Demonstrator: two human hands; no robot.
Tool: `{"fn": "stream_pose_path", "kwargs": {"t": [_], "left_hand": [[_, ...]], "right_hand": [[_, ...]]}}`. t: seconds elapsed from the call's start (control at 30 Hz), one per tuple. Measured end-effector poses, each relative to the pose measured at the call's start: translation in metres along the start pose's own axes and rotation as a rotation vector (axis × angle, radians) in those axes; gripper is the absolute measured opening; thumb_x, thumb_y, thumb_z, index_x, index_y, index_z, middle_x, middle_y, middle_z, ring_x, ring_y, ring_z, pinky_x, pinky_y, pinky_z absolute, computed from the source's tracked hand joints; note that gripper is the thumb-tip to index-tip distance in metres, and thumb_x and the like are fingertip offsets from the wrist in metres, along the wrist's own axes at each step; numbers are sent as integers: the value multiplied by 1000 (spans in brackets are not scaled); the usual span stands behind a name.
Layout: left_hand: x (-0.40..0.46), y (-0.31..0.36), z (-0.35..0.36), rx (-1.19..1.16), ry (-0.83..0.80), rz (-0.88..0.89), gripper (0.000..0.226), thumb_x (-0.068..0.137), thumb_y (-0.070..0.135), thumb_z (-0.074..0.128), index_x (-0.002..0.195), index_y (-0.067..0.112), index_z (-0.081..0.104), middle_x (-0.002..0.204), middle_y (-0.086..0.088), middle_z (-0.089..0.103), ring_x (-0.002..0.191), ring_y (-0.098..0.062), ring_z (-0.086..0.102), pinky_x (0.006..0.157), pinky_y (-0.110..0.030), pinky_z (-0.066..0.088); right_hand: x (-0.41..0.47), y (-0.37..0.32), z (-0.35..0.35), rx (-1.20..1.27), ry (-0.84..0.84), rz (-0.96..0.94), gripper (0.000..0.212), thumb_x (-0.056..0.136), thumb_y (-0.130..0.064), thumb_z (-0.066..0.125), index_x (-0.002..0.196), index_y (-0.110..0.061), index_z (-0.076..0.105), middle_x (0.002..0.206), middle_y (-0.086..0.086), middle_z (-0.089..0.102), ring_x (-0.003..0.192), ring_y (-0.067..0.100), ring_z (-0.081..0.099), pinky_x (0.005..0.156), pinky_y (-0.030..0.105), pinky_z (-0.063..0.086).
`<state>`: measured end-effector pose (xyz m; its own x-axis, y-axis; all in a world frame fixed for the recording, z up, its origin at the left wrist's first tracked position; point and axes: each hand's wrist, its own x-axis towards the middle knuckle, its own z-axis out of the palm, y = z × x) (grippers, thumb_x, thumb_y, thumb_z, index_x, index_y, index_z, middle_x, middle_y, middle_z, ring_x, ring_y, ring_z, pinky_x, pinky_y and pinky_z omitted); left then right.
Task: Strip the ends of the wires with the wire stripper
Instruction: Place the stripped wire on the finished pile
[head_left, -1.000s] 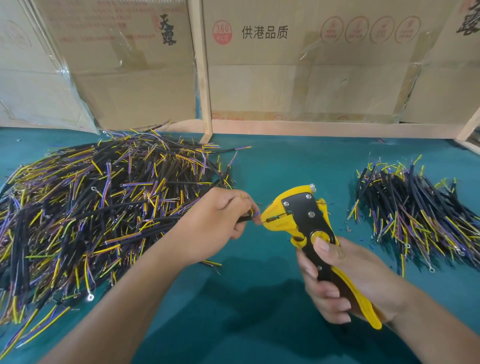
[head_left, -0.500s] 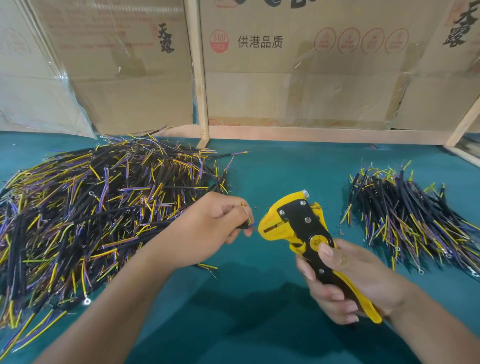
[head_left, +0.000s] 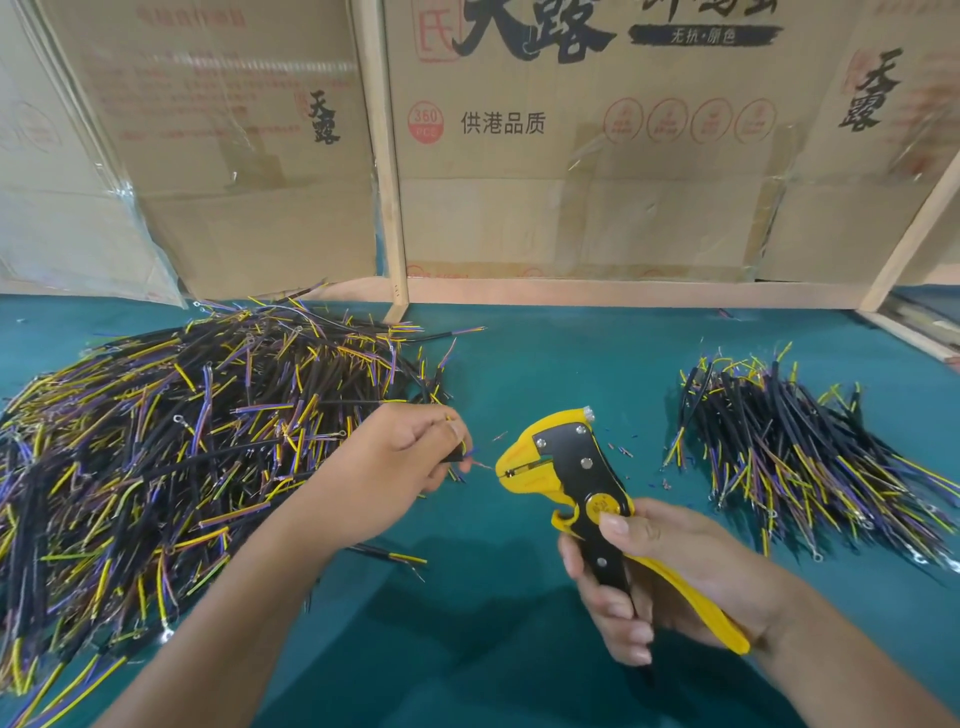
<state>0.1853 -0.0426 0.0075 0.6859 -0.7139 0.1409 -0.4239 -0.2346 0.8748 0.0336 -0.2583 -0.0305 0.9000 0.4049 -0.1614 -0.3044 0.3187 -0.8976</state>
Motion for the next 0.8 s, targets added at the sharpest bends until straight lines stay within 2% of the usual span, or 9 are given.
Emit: {"fn": "stream_pose_path", "kwargs": {"t": [0.07, 0.2, 0.3, 0.4, 0.47, 0.6, 0.67, 0.73, 0.8], "left_hand": [[1, -1, 0, 11, 23, 2, 35, 104, 11, 41, 75, 3, 59, 50, 5, 42, 46, -10, 25, 45, -21, 22], [1, -3, 1, 46, 42, 21, 37, 104, 15, 41, 75, 4, 60, 44, 7, 34, 42, -7, 23, 42, -17, 22], [4, -4, -2, 52, 75, 44, 33, 91, 25, 42, 70, 9, 61, 47, 7, 38, 42, -7, 26, 42, -18, 23], [7, -19, -35, -118, 477, 70, 32, 89, 6, 43, 62, 12, 58, 52, 7, 47, 42, -4, 31, 42, -19, 22], [5, -22, -47, -117, 594, 104, 32, 90, 7, 40, 63, 12, 57, 45, 7, 40, 39, -3, 26, 39, -18, 19], [9, -17, -13, 51, 379, 80, 28, 89, 29, 40, 69, 19, 58, 43, 11, 38, 40, -6, 28, 41, -17, 22], [8, -20, -10, 127, 331, 71, 26, 92, 35, 44, 74, 24, 59, 47, 11, 41, 44, -7, 31, 45, -23, 27], [6, -24, -13, 206, 326, 74, 25, 96, 38, 50, 78, 24, 60, 52, 6, 42, 50, -12, 32, 51, -31, 29], [5, -25, -11, 287, 309, 124, 26, 100, 34, 55, 79, 19, 59, 55, 3, 41, 53, -13, 31, 54, -34, 31]], "right_hand": [[-1, -1, 0, -10, 9, -7, 46, 87, -46, 75, 101, -3, 65, 69, 12, 46, 54, 20, 46, 58, 32, 43], [-2, -5, -1, -27, -27, -2, 52, 88, -45, 72, 110, 1, 63, 74, 13, 47, 58, 22, 48, 61, 35, 43], [-5, -6, -6, -32, -77, 9, 50, 94, -40, 66, 118, 4, 60, 78, 13, 49, 64, 24, 49, 67, 39, 45], [-18, -10, -21, 12, -29, -52, 52, 92, -34, 70, 121, 8, 58, 78, 14, 48, 66, 26, 50, 71, 44, 46], [-22, -17, -30, 77, 60, -171, 56, 87, -36, 75, 119, 7, 61, 75, 14, 47, 63, 27, 49, 68, 46, 47], [-10, -21, -28, 6, 242, -369, 45, 85, -33, 73, 115, -1, 66, 78, 15, 49, 70, 29, 50, 68, 43, 49], [-7, -17, -27, -217, 456, -436, 28, 87, -25, 65, 109, -9, 71, 79, 13, 55, 75, 28, 53, 70, 39, 51], [-7, -14, -28, -472, 637, -469, 21, 87, -25, 61, 103, -21, 73, 80, 7, 60, 76, 22, 57, 71, 31, 51], [-6, -12, -27, -588, 670, -470, 16, 92, -23, 64, 103, -29, 73, 80, 0, 63, 75, 16, 58, 69, 24, 50]]}}
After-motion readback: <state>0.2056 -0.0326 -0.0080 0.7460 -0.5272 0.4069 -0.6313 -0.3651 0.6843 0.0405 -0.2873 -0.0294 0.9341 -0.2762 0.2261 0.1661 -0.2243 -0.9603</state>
